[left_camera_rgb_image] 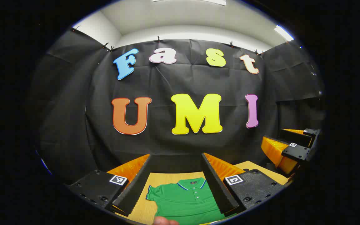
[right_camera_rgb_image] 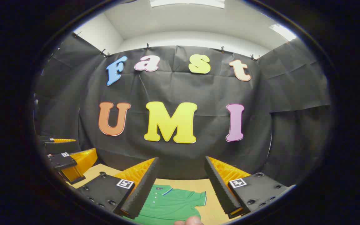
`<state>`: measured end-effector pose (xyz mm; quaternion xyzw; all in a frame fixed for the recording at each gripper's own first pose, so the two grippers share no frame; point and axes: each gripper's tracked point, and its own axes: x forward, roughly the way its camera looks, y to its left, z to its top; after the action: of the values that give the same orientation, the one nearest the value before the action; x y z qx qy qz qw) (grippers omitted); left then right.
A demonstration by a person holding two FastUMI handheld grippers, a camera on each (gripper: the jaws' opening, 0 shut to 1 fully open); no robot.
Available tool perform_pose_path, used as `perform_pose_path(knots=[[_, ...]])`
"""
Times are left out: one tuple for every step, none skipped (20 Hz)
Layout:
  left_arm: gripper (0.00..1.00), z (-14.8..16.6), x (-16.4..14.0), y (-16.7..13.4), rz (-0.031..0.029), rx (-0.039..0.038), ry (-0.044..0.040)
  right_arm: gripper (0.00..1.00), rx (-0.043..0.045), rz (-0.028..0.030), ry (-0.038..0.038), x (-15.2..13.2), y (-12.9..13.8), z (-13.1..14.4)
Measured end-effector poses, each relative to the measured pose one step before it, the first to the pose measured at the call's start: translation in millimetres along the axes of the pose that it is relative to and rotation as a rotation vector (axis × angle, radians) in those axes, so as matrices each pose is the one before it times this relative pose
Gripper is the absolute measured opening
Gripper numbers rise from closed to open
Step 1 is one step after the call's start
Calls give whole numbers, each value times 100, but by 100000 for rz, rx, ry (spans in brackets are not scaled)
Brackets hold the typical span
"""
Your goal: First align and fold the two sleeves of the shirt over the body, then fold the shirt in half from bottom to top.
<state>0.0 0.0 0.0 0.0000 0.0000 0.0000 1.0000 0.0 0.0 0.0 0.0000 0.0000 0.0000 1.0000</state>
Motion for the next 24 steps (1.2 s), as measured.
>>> perform_pose_path(knots=[[98,-97,124,118,167,-390,538,92,42,-409,867,146,-124,-195],[98,-22,260,177,-155,-109,25,92,-142,-373,691,260,-204,-188],[98,-89,391,356,19,-22,234,92,25,9,484,203,-128,-57],[98,-66,140,216,-59,-131,124,92,-215,412,344,223,54,-187],[98,-291,260,20,-267,-158,460,92,-930,220,459,211,116,-182],[98,-156,106,-16,-98,-299,394,92,-706,311,646,153,97,-217],[98,-16,19,157,-14,-322,537,92,-496,220,518,83,180,-66],[98,-146,60,100,-57,-197,500,95,-319,462,175,120,274,31],[98,91,152,138,115,-85,241,94,-467,728,-297,81,302,216],[98,189,79,242,657,-260,438,95,-1219,584,-374,100,186,221],[98,224,140,242,-13,-327,326,95,-968,-590,-188,130,-57,325],[98,440,72,-17,-309,-67,-88,92,676,-166,-148,21,-65,260],[98,558,121,172,-144,353,-690,95,1013,-143,-354,113,131,421],[100,382,93,144,-340,752,-671,92,396,-4,-455,28,28,391],[98,362,149,157,45,1107,-507,92,-428,81,-572,-35,117,423],[98,374,91,246,542,1140,-887,92,-190,-17,-332,-26,15,196],[98,124,57,212,14,487,-190,92,495,54,-83,49,68,165],[98,-80,-40,-131,-178,-281,239,92,569,215,371,13,14,-101],[98,-158,-152,-50,147,-861,363,92,265,282,744,-16,67,-245],[98,-299,-50,-33,82,-1194,604,92,84,499,755,23,183,-280],[98,-291,-134,26,364,-1196,743,94,-164,-16,892,-12,5,-233],[98,-294,-18,25,225,-1070,1141,94,-244,282,679,3,-76,-174],[98,-493,-133,-17,288,-851,849,92,-516,263,508,-44,-90,-195],[100,-192,-15,19,285,-285,297,92,-807,114,135,-96,-92,-145]])
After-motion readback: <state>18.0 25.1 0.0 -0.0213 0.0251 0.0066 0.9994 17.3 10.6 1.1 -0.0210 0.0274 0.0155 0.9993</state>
